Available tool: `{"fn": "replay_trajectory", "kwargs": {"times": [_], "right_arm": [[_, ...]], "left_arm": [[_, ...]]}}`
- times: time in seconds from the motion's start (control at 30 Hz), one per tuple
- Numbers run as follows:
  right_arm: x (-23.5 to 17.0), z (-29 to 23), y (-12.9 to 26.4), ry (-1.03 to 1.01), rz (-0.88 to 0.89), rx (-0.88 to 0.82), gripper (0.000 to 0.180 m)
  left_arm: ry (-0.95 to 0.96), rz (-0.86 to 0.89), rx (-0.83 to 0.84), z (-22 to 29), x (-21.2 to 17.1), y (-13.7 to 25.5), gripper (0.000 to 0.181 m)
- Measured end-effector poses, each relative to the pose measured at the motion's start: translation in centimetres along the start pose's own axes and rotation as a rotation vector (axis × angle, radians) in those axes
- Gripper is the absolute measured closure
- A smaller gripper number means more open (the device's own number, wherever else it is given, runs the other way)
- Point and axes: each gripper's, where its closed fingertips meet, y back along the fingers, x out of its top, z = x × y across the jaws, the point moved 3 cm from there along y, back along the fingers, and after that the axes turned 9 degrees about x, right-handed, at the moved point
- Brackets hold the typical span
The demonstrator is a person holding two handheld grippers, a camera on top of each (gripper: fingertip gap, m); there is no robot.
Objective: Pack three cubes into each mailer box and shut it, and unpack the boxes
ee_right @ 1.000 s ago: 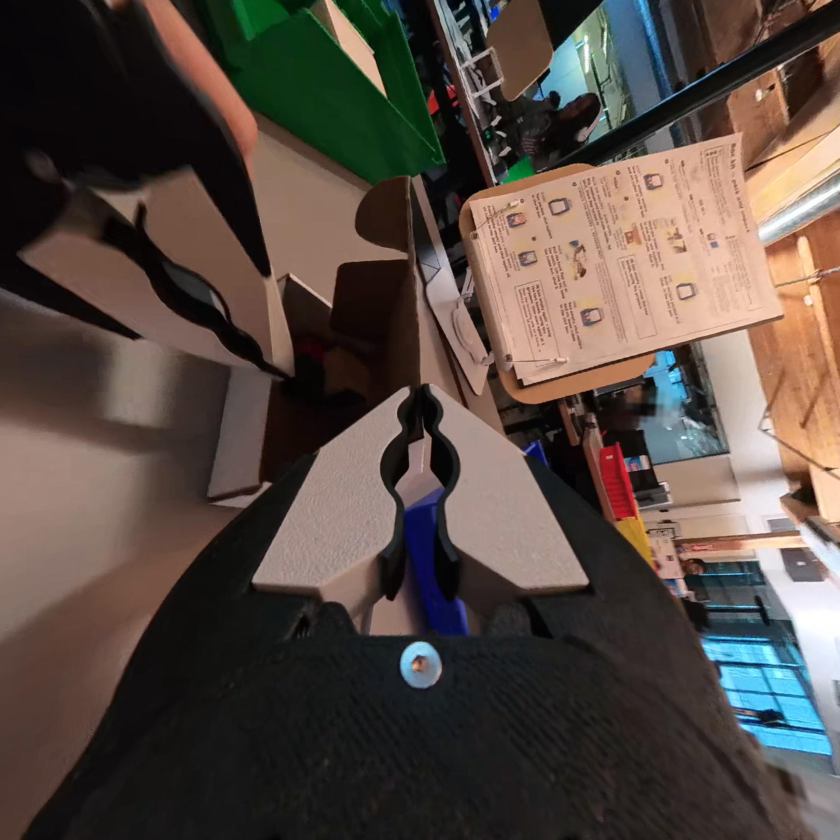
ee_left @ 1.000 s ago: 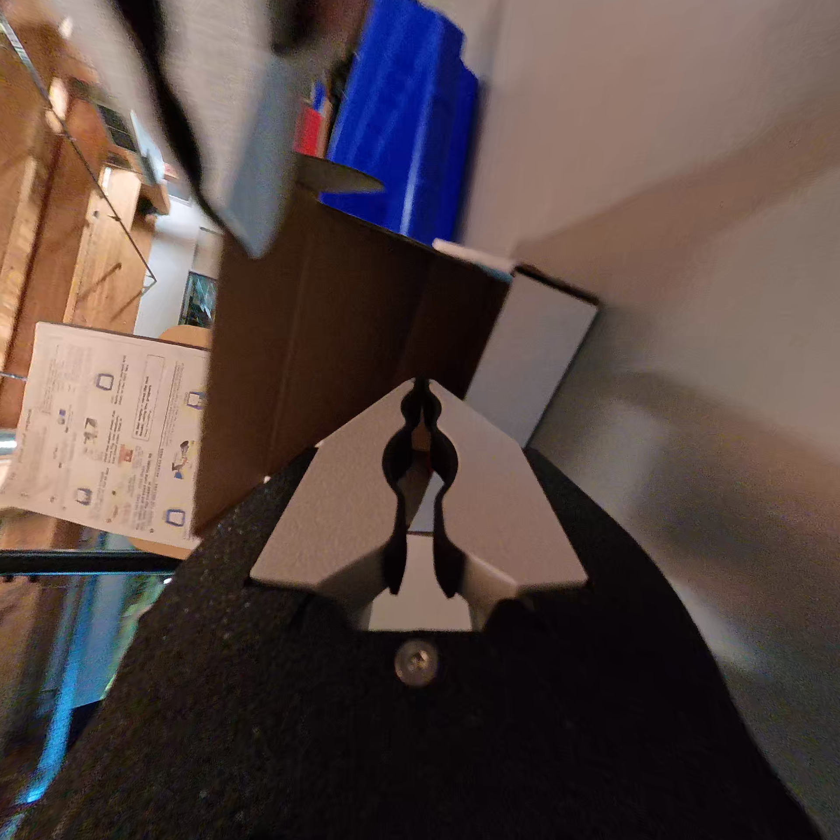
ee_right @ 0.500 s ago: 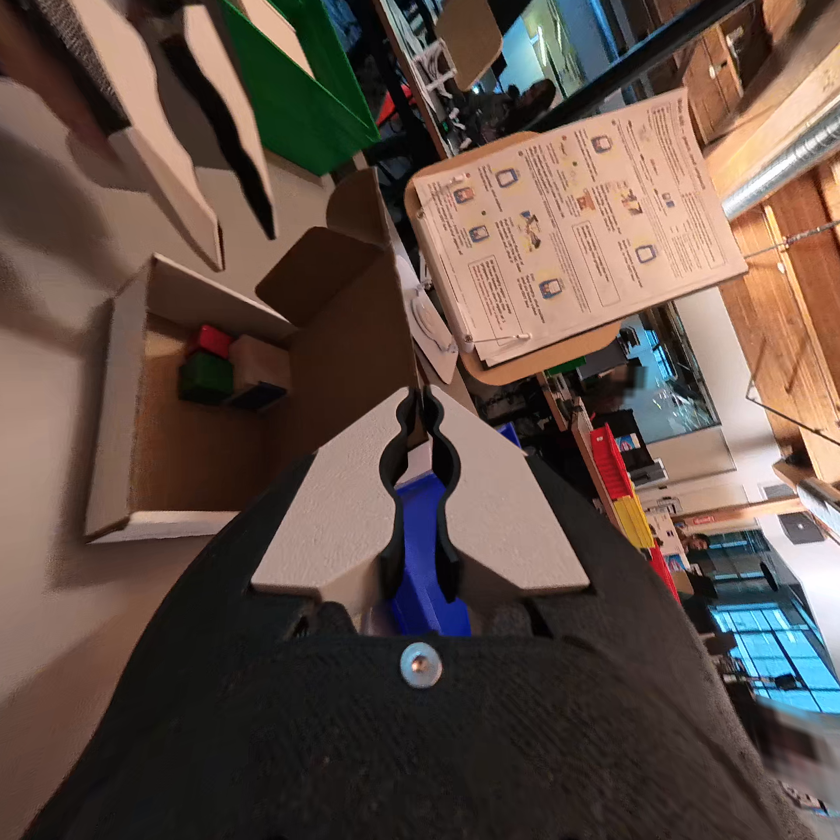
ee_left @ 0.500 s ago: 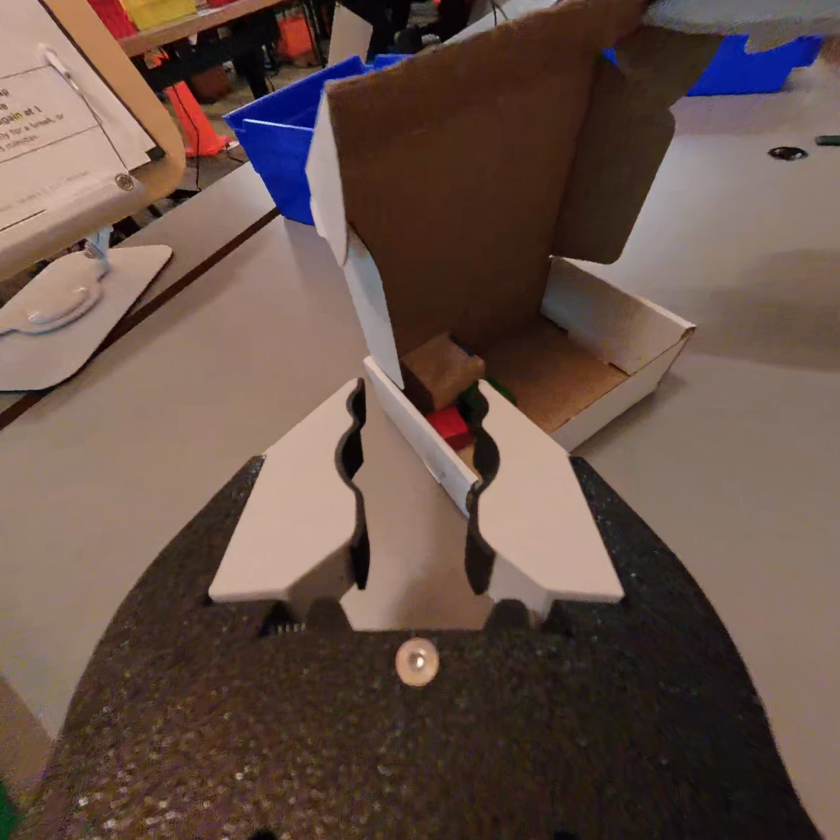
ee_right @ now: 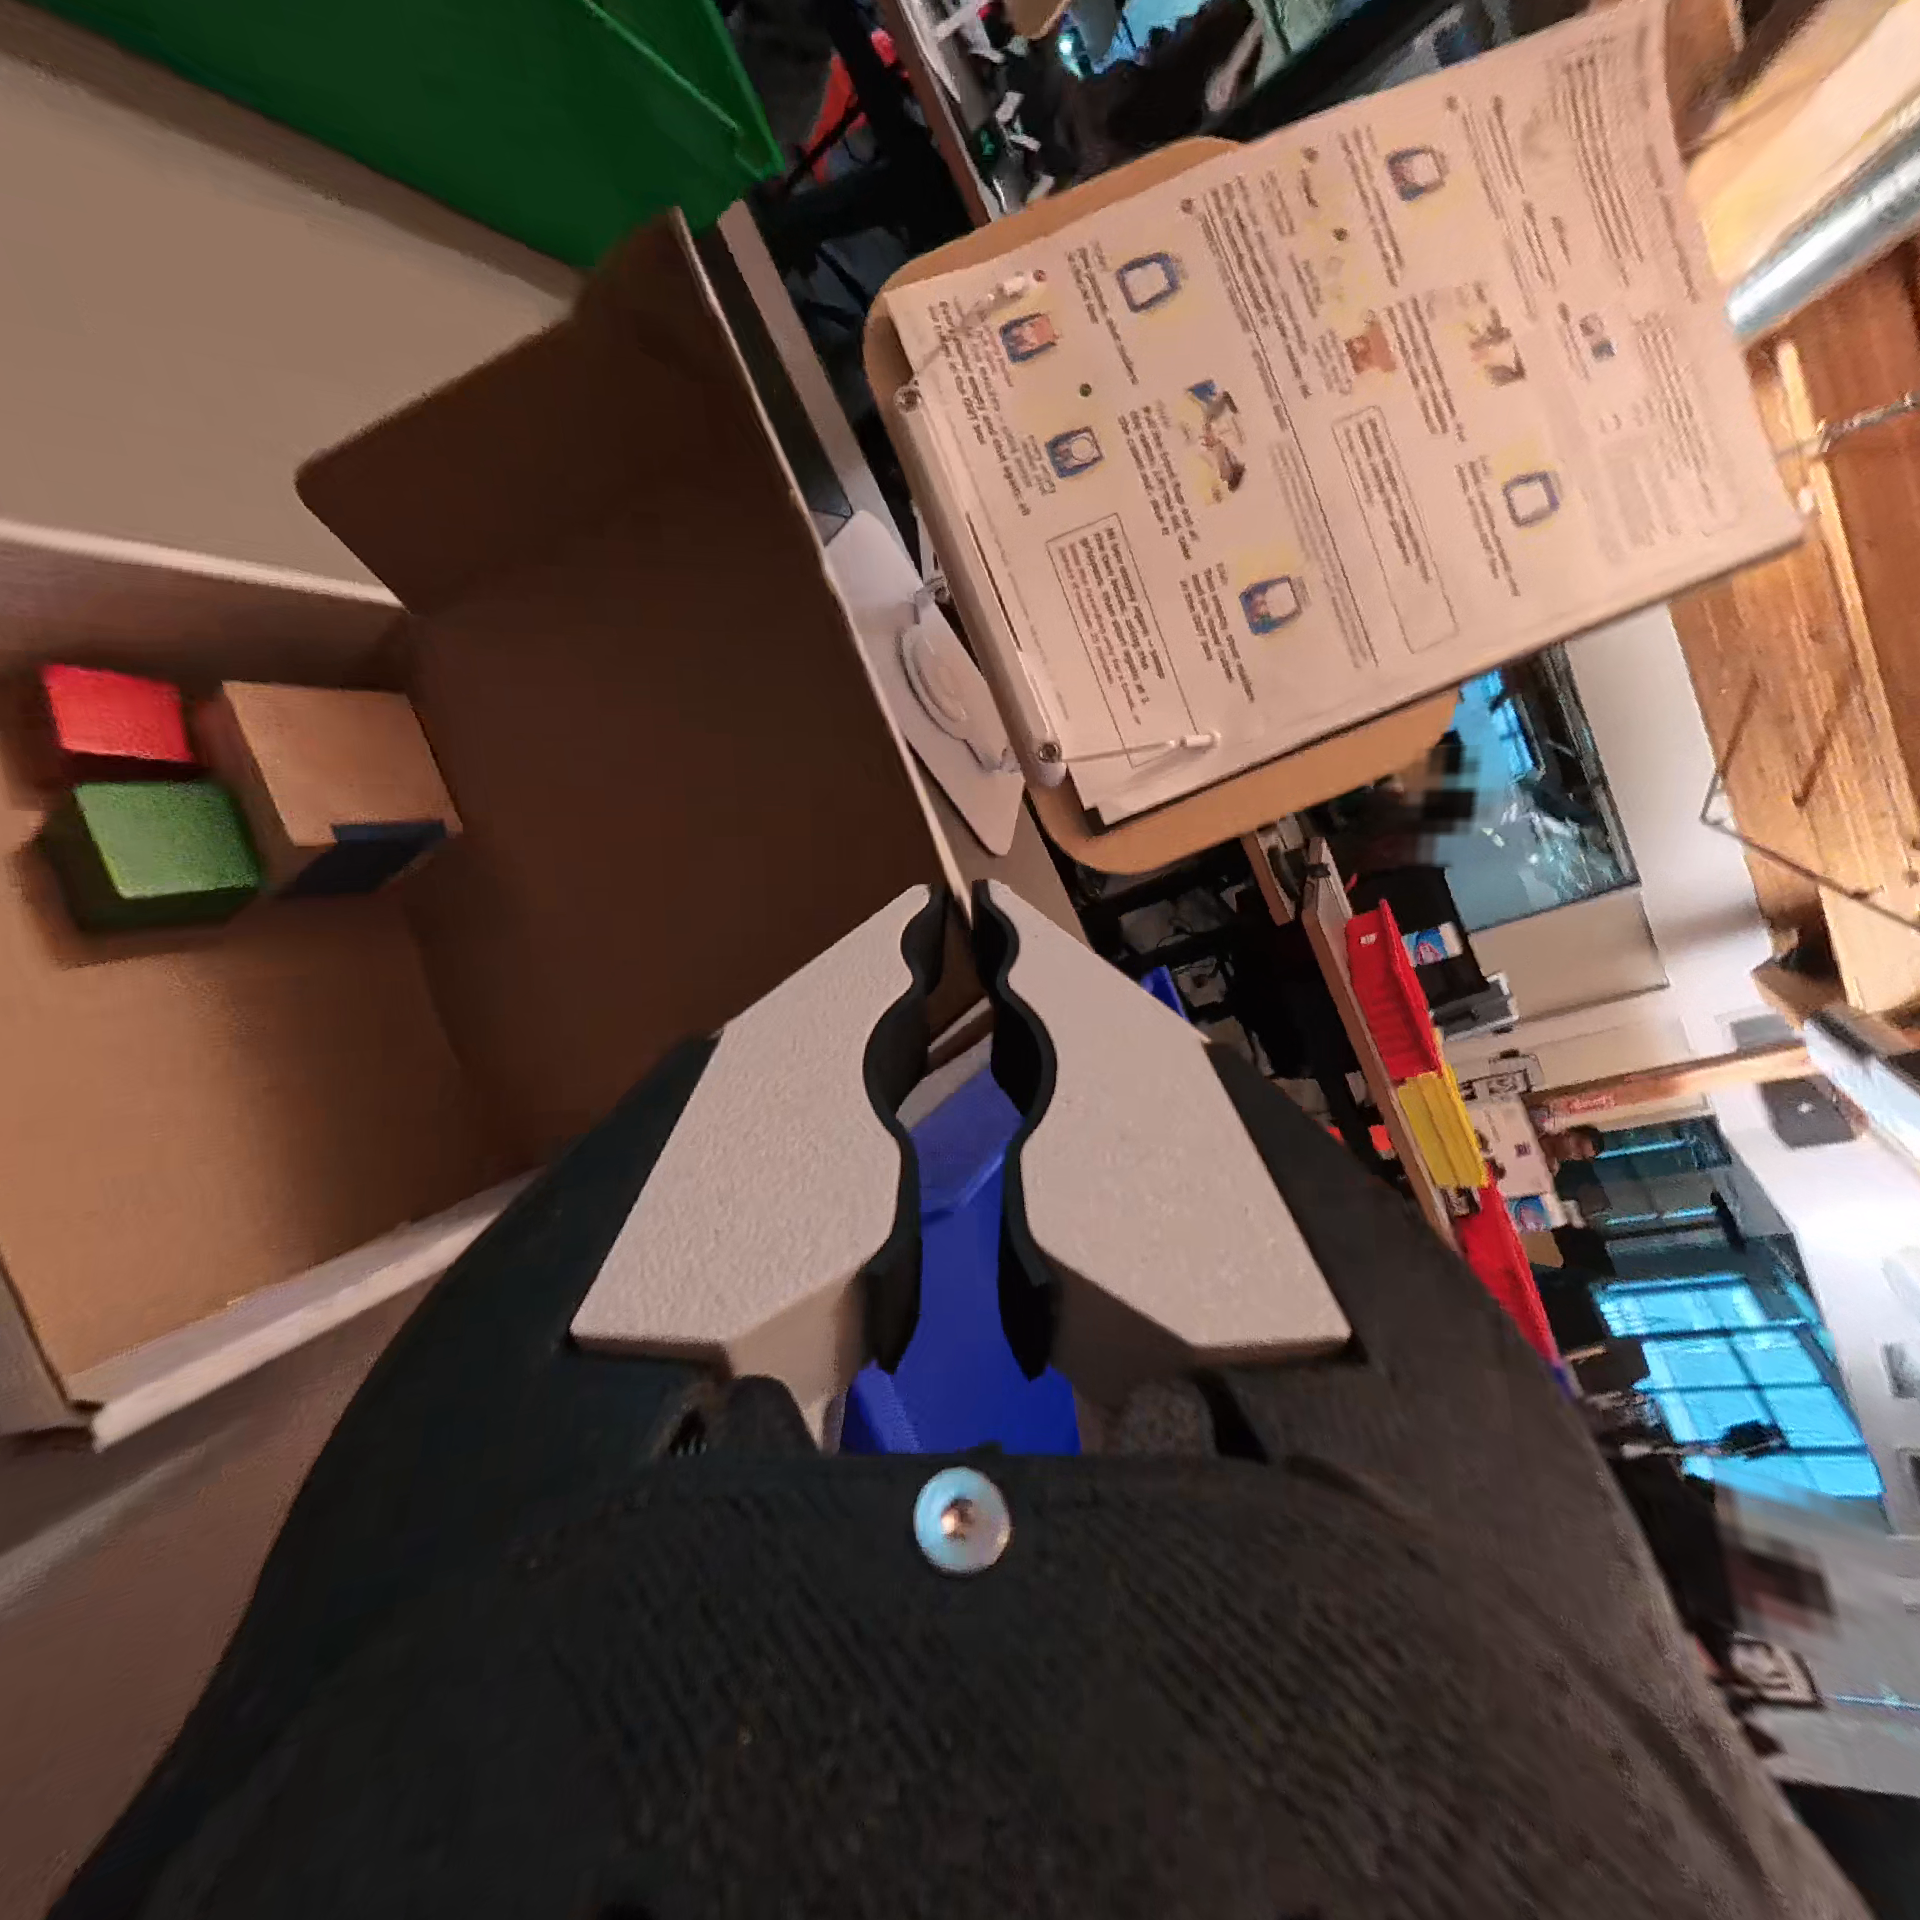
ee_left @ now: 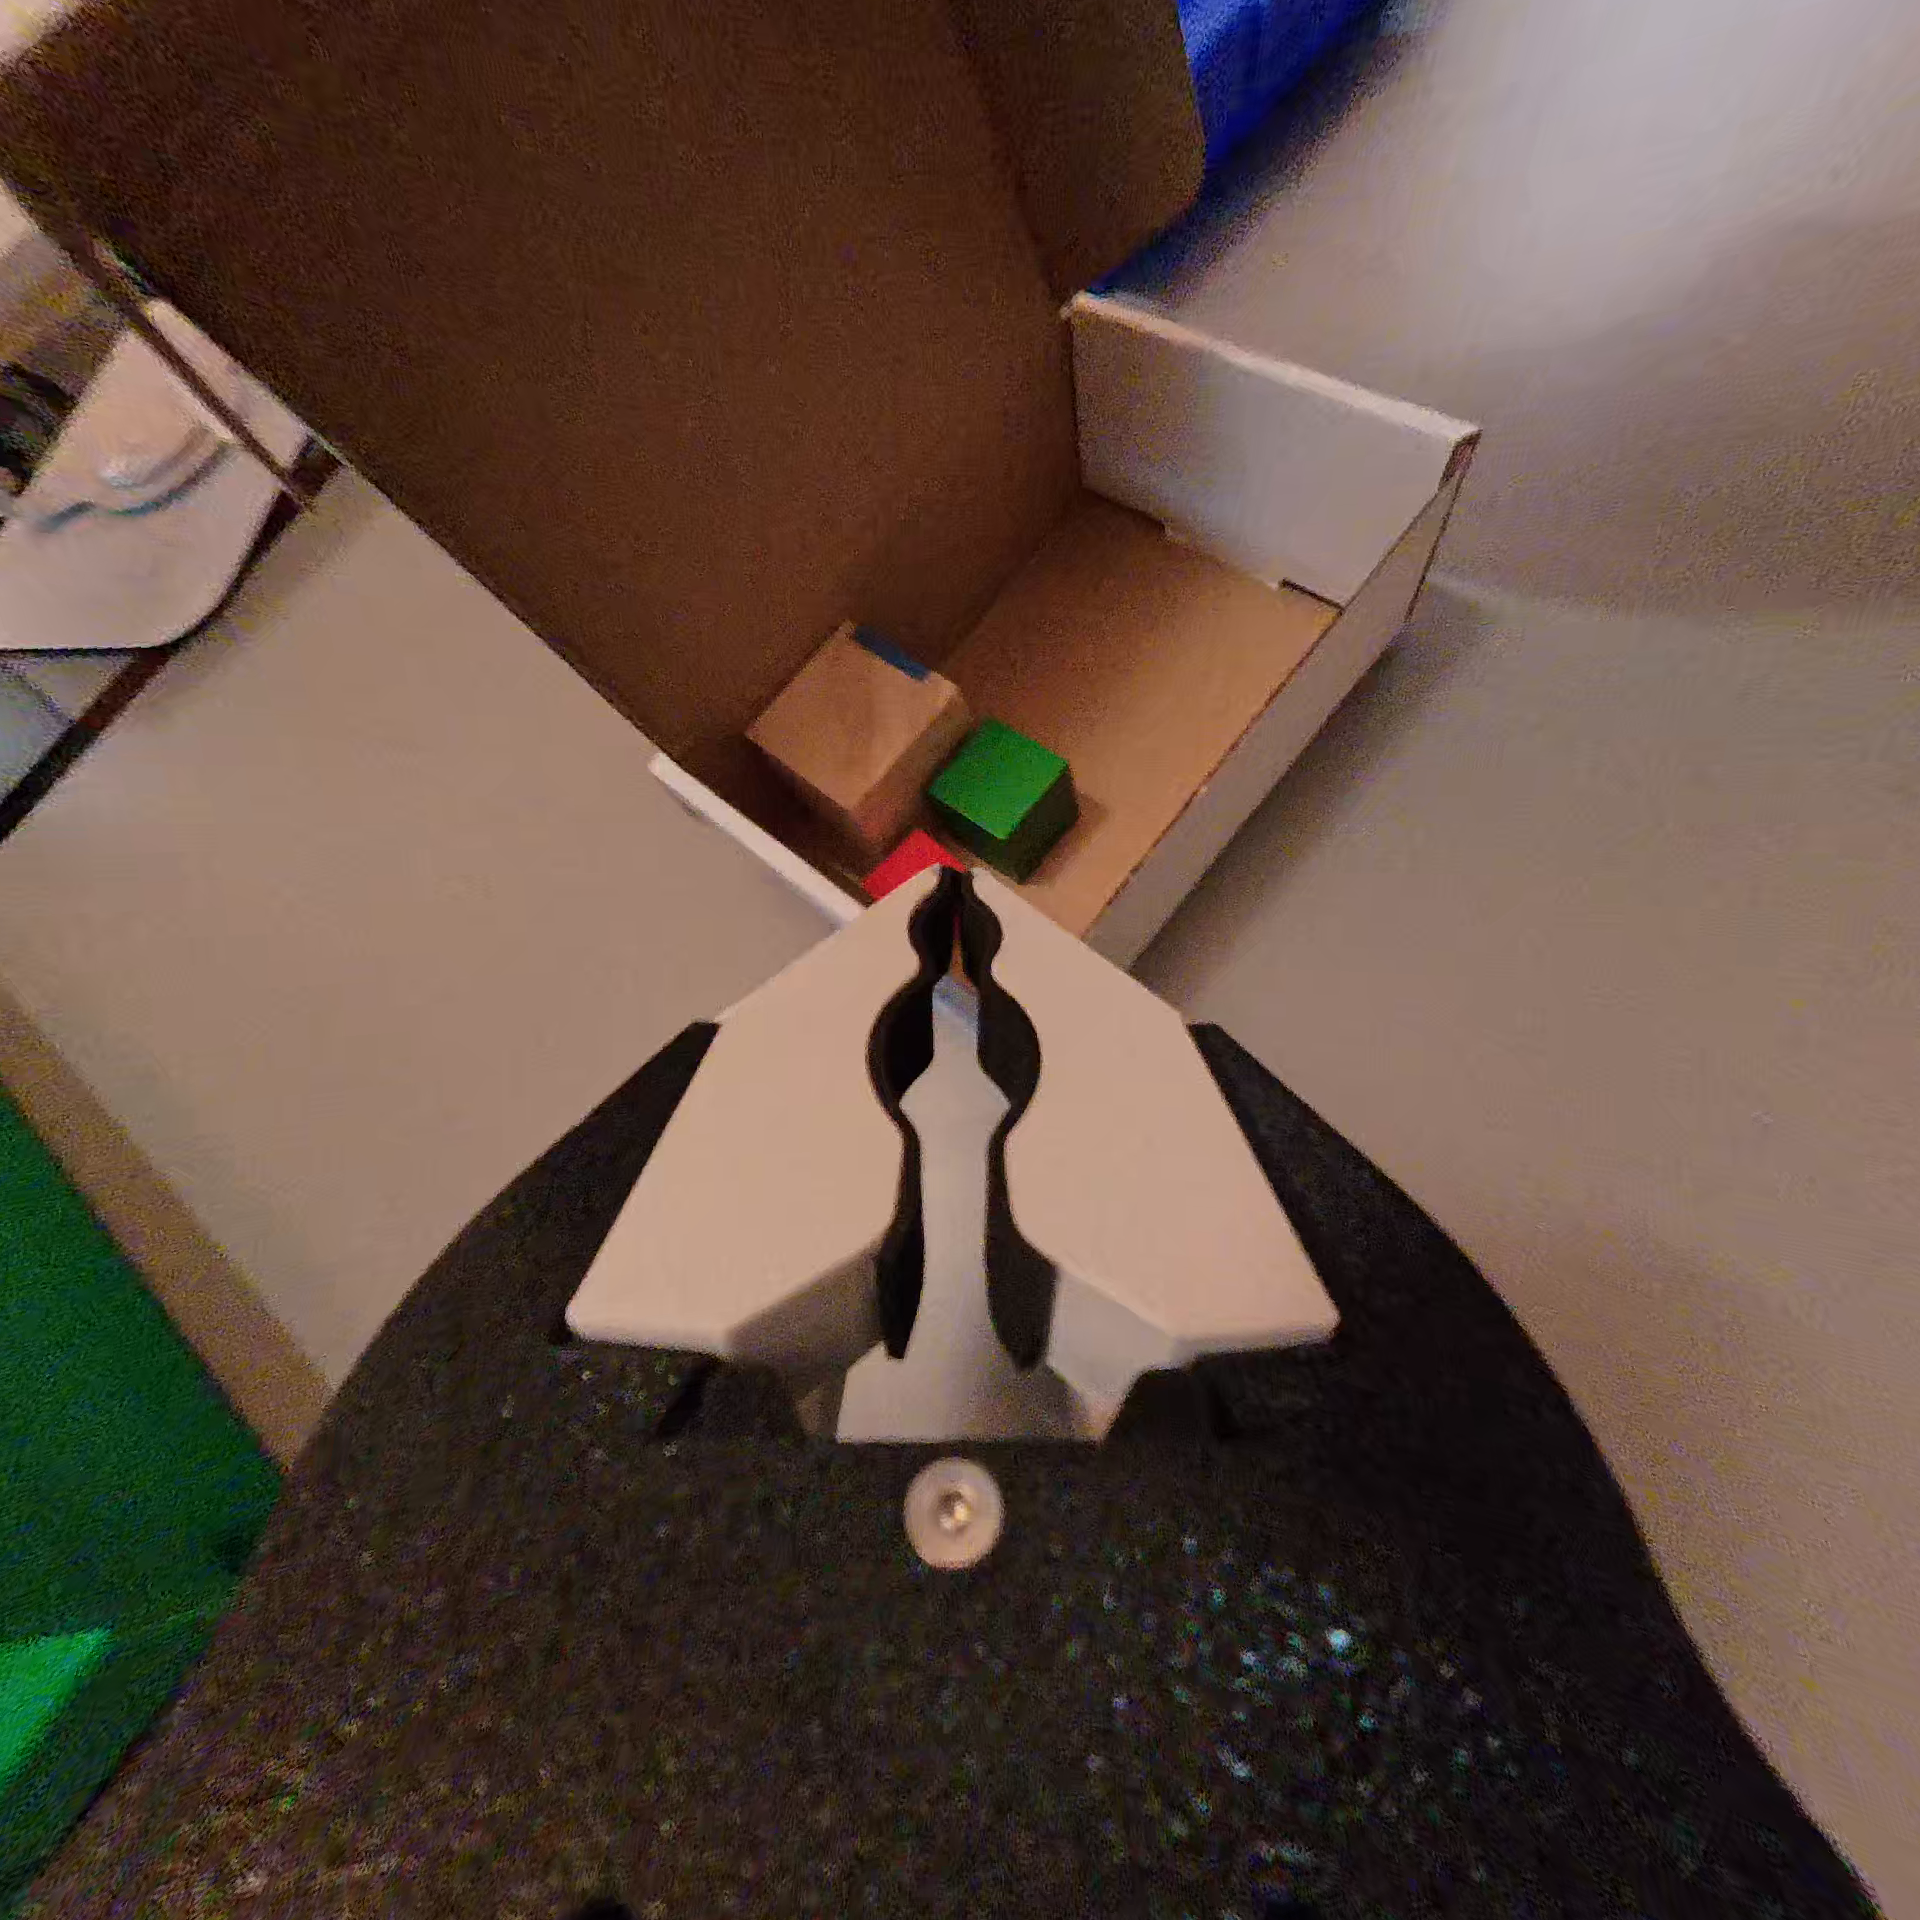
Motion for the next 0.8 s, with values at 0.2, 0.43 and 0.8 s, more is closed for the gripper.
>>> {"fn": "replay_trajectory", "kwargs": {"times": [0.2,0.43,0.8], "right_arm": [[1.6,-0.1,-2.9,0.005,-0.003,0.012,0.177],[2.2,0.5,-5.2,0.034,-0.01,0.111,0.177],[2.8,0.1,-7.7,-0.093,-0.024,0.196,0.157]], "left_arm": [[-0.063,-0.042,0.06,-3.6,-0.9,-0.3,0.153],[-0.499,0.236,-0.408,-1.1,-1.1,2.9,0.14],[-0.444,0.006,-0.46,-0.1,-2.0,-0.1,0.179]]}}
